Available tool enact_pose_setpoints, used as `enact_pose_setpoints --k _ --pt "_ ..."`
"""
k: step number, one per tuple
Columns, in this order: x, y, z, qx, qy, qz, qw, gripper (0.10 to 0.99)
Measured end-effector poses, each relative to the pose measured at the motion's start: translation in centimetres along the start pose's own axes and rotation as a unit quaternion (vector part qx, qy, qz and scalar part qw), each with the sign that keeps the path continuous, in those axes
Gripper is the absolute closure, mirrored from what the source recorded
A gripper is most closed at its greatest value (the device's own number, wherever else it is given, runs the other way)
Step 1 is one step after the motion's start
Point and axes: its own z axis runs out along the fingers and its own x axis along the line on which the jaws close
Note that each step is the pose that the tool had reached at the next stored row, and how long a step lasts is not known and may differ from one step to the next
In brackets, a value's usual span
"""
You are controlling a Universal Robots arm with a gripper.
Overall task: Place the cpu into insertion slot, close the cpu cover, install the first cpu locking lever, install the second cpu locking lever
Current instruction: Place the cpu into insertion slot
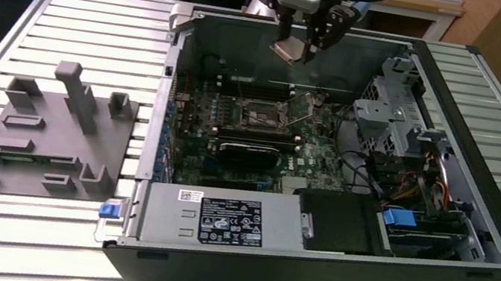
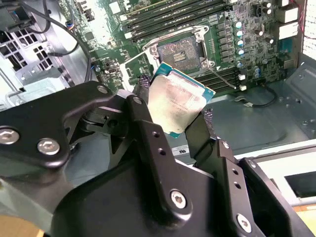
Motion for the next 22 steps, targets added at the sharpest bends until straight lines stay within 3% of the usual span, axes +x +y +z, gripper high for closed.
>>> enact_pose_setpoints --k 22 --pt "0.04 0.00 0.46 -0.0012 -0.0057 0.065 0.9979 0.545"
